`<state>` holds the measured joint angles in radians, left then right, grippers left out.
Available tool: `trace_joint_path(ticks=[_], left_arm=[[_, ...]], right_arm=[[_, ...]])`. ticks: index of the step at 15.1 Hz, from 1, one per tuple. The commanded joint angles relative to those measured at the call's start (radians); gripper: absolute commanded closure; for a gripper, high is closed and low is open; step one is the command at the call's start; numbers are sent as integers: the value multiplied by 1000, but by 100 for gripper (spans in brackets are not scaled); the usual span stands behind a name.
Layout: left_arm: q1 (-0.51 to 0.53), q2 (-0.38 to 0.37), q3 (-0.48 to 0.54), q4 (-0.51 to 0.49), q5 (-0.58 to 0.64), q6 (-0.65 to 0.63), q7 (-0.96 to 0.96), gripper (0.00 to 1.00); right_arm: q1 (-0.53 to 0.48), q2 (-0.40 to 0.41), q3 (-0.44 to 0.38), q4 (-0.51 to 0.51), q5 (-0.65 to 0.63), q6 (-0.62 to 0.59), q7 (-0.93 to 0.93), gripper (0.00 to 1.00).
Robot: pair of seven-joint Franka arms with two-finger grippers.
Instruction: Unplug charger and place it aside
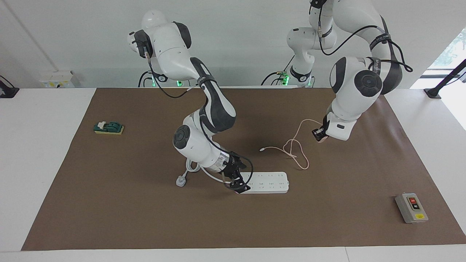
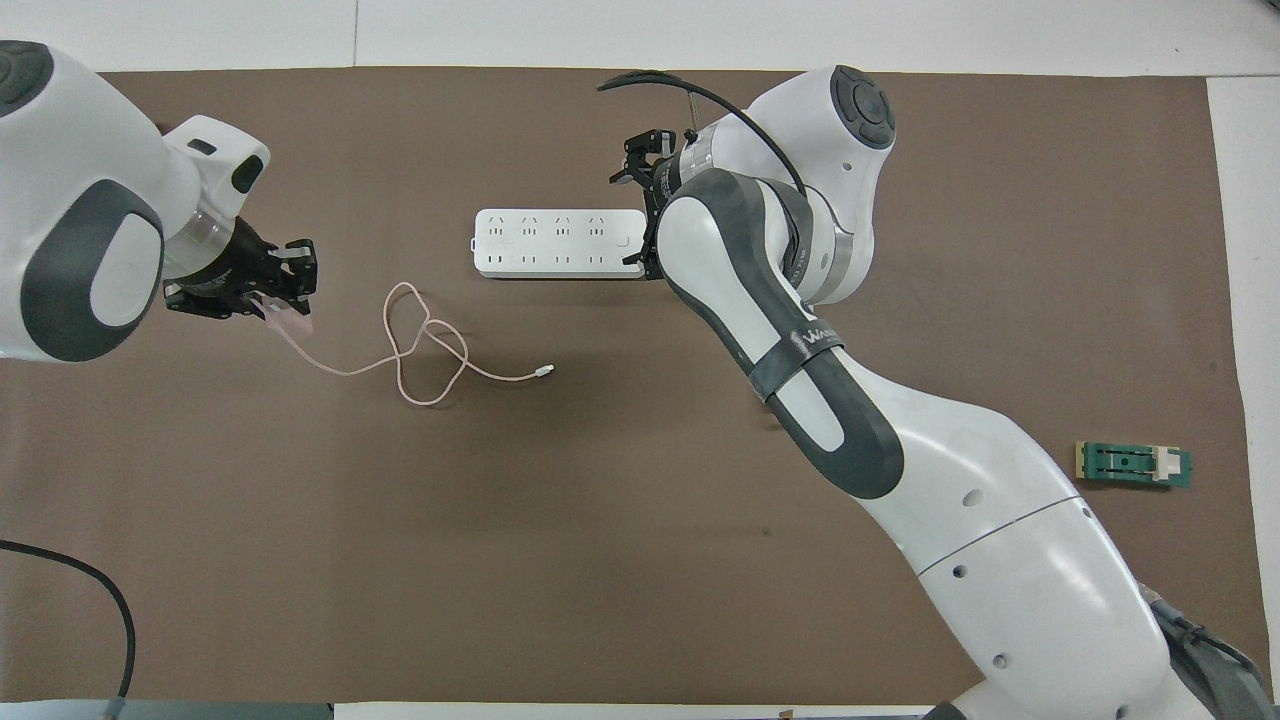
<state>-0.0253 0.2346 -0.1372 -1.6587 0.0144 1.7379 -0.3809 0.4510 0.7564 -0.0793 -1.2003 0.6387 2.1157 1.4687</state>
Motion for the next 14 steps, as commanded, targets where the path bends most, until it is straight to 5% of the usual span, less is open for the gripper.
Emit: trace_joint_path(ticks=[1, 5, 10, 14], left_arm=[[59, -67, -5, -114, -31, 79, 134, 100], [99, -190, -4, -384, -31, 365, 286, 100], [120, -227, -4, -489, -31, 477, 367, 100], [117, -228, -5, -585, -33, 612, 367, 100]], right_arm=[[-41, -86, -2, -56, -117, -115, -112, 0], [-127, -181, -11, -58, -229, -342, -351, 0], [-152, -359, -11, -145, -488, -503, -724, 0], [-186, -465, -11, -173, -565, -601, -945, 0]])
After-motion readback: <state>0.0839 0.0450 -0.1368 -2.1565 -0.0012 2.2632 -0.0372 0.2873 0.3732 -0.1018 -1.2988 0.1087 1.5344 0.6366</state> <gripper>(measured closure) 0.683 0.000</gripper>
